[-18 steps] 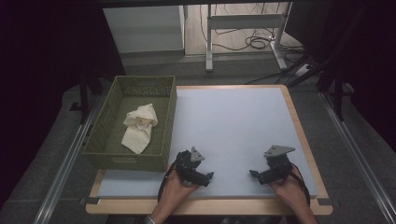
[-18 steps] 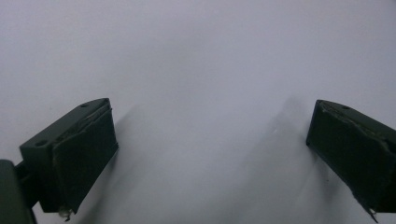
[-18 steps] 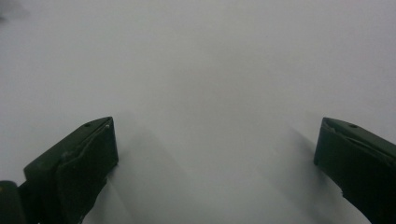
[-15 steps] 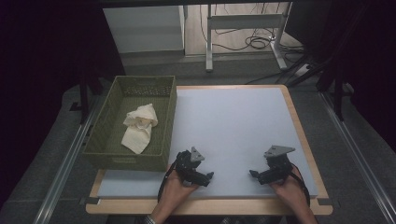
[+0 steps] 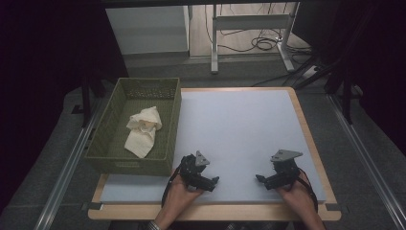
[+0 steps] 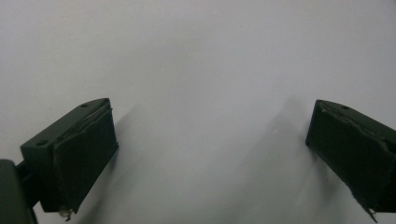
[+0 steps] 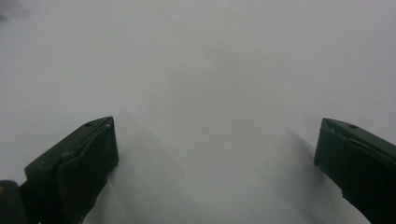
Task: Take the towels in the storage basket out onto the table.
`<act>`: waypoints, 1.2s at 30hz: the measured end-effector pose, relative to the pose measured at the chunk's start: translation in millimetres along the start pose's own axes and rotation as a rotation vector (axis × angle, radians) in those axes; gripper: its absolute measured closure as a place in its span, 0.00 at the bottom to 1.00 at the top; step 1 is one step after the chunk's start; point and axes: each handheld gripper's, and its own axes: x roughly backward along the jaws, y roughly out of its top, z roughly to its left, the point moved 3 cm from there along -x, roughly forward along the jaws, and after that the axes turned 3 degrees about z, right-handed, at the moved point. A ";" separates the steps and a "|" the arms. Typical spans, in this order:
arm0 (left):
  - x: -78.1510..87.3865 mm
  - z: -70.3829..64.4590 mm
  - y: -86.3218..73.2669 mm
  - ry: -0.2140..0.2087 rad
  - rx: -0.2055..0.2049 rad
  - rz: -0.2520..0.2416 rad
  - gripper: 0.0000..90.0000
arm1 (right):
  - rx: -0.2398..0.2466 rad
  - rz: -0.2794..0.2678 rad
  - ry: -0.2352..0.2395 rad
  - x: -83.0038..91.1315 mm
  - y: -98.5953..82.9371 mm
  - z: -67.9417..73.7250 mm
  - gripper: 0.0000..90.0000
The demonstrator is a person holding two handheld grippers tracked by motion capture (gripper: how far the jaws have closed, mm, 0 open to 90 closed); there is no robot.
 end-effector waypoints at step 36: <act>12.8 -5.5 13.2 -0.070 -0.056 0.016 0.03 | 0.012 -0.007 -0.015 0.6 -0.1 1.1 0.00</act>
